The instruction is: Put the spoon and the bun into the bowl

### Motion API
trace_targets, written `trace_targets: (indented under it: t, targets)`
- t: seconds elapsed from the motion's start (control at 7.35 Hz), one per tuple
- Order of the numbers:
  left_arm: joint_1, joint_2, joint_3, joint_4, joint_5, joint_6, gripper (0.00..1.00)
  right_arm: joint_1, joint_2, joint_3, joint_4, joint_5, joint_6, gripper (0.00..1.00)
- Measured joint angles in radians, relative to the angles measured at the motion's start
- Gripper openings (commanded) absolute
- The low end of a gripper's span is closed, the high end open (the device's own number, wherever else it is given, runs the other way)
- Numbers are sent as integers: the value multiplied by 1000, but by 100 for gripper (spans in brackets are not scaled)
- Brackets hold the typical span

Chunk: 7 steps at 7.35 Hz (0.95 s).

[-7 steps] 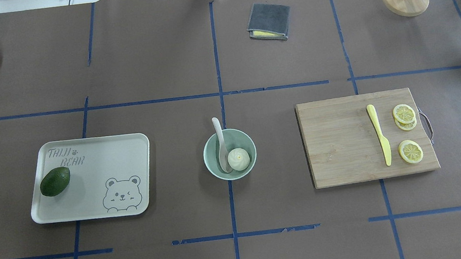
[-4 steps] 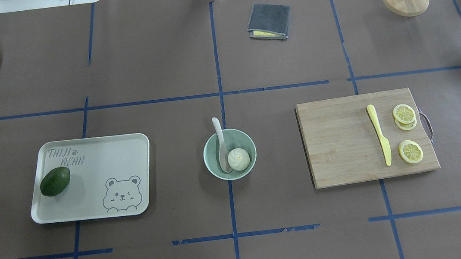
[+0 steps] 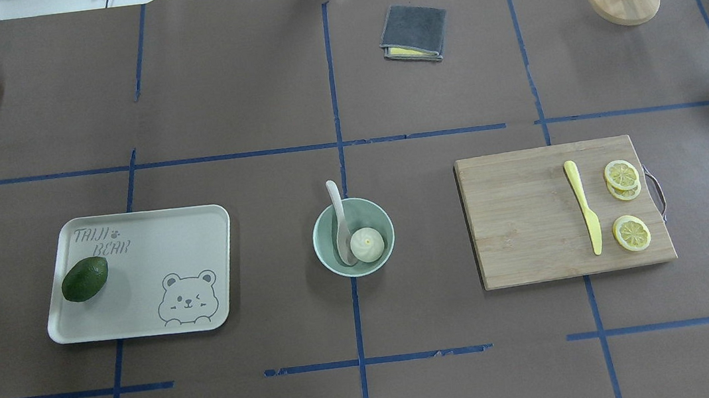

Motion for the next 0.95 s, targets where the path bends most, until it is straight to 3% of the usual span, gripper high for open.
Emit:
trace_targets:
  t: [0.95]
  targets:
    - [-45, 24, 5, 0, 0, -4, 100, 2, 1, -33, 85, 45, 80, 100]
